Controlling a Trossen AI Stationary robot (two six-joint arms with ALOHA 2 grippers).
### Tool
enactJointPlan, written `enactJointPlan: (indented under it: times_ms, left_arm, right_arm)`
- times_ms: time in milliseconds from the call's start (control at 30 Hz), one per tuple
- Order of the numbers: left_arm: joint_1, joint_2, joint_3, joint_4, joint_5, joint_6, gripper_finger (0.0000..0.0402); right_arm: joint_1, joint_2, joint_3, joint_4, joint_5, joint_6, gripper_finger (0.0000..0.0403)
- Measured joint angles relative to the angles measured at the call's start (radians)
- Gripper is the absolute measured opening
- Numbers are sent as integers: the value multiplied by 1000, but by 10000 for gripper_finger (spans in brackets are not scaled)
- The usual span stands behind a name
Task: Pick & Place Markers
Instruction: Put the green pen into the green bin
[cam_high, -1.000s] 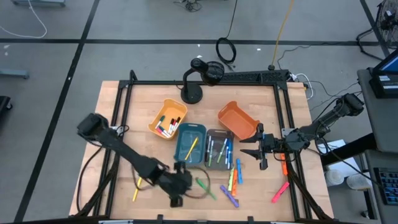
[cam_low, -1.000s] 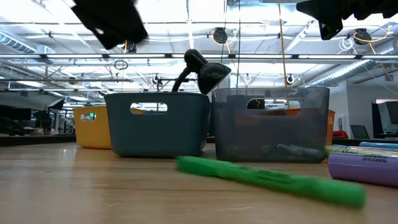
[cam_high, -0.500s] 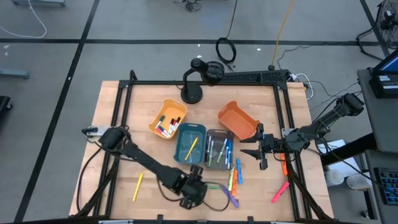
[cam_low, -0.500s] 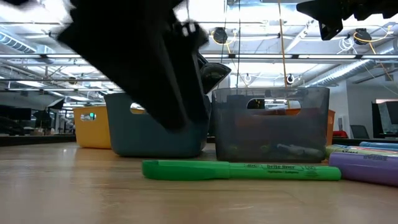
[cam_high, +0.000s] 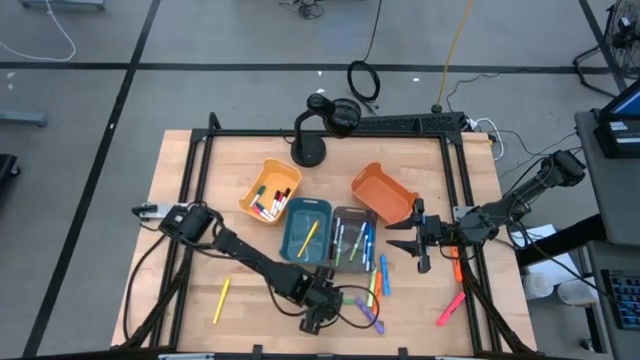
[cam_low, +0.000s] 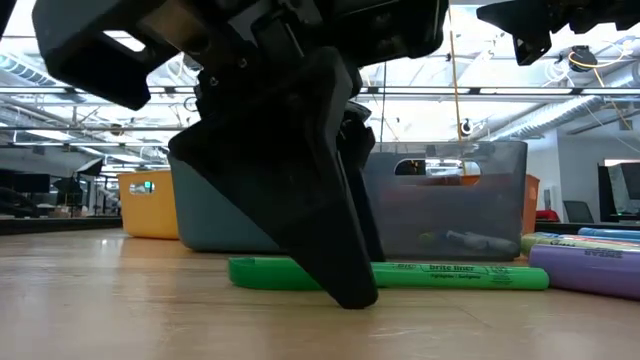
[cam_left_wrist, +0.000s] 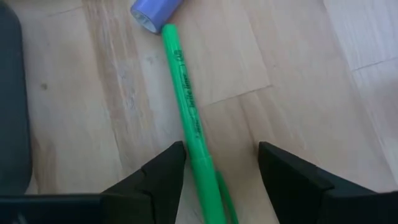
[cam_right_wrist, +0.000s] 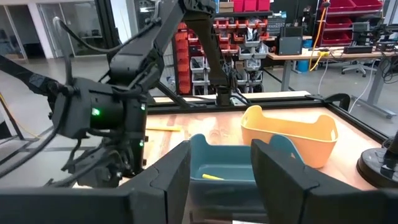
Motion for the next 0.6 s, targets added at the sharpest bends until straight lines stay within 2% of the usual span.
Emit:
enactJointPlan:
  times_ms: [133, 200, 300, 500, 600]
  left_arm:
    - [5, 20, 2, -47, 0, -52, 205]
    - [5, 21, 2, -50, 0, -68, 191]
    - [5, 17, 0, -51, -1, -72, 151]
    - [6, 13, -3, -52, 3, -79, 37]
    - [6, 13, -3, -52, 4, -91, 28]
  right_arm:
    - [0, 0, 0, -1, 0, 0, 155]
    - [0, 0, 0, 0, 0, 0, 155]
    - [0, 0, 0, 0, 0, 0, 155]
    - [0, 0, 0, -1, 0, 0, 155]
    - [0, 0, 0, -1, 0, 0, 155]
